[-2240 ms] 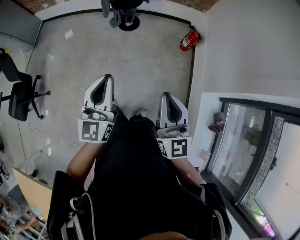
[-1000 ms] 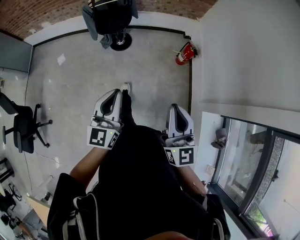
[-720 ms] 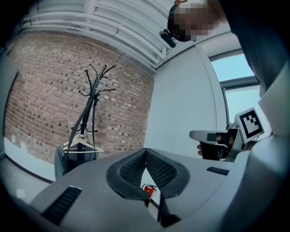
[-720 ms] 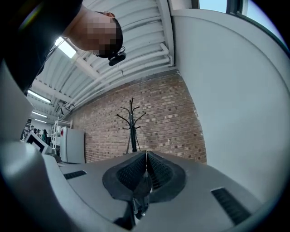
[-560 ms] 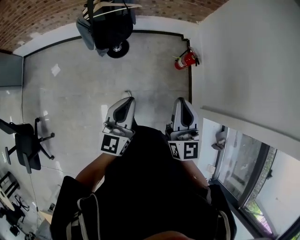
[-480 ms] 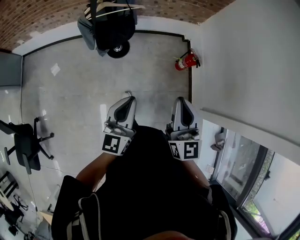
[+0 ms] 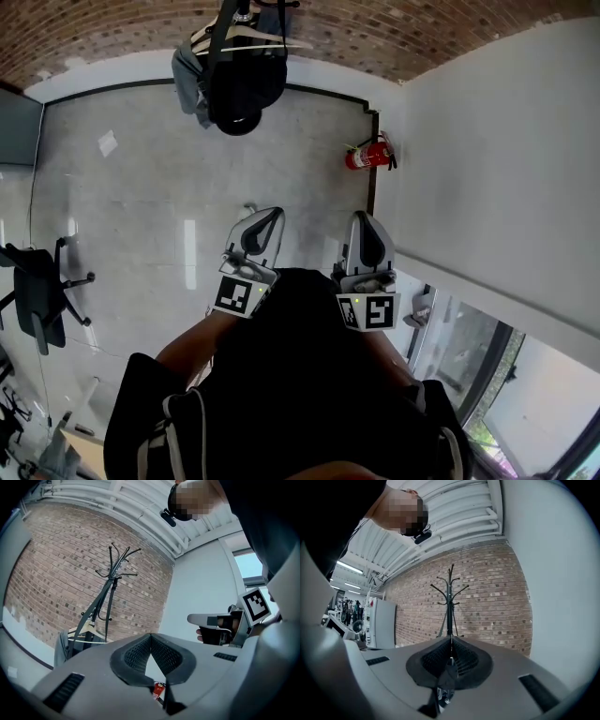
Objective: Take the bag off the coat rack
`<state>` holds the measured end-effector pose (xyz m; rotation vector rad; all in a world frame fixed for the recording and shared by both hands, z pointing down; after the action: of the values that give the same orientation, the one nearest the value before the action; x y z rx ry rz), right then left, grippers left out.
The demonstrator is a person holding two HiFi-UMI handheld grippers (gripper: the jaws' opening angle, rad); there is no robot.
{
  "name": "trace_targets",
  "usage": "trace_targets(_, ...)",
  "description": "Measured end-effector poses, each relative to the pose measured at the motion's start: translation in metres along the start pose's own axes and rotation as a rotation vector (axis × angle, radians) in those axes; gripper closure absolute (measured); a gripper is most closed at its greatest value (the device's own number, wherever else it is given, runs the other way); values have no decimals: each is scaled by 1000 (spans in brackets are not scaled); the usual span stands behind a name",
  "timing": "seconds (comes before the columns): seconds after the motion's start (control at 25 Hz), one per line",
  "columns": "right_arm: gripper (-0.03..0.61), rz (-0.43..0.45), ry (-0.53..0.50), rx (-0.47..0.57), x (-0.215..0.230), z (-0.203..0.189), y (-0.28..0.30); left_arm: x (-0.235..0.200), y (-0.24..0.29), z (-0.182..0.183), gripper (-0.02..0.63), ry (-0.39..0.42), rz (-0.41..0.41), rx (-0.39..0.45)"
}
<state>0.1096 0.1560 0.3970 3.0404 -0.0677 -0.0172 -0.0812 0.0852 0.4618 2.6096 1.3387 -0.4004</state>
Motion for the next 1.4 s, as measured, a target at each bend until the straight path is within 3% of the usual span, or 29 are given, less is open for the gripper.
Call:
trace_targets(0.44,558,60,63,-18,24,-18,-28,29,-24,-9,594,32,181,9)
trace_targets(0.56,558,98,42,-22,18,-28,-28,29,-24,-15,594,1,216,-10)
trace_targets(0.72,558,106,89,-55,14,-40,4,-2,-18,-10,594,-16,247,-30)
trace_targets(1.04,558,113,50,6,-1,-7,84,-79,-11,44,594,47,303,75)
trace_targets(1.12,558,126,38,4,-5,-5,96,-86,-5,54,594,78,300,87)
trace_targets(1.24,557,158,28,3,-15,-2,108,-95,3,64,594,37,299,119)
trace_targets(1.4,558,175,20,-2,-14,-4,115,-101,9,60,594,44,301,92)
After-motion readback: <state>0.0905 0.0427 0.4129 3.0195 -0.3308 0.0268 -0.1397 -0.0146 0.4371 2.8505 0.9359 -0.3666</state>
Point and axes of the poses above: the fingertips, and each gripper's own axes: y forward along the fingers, x to its right, z out of its top, the point moved 9 cm from there along -y, backward along the fingers, and after that the axes turned 2 degrees about -x, right-handed, at the moved point
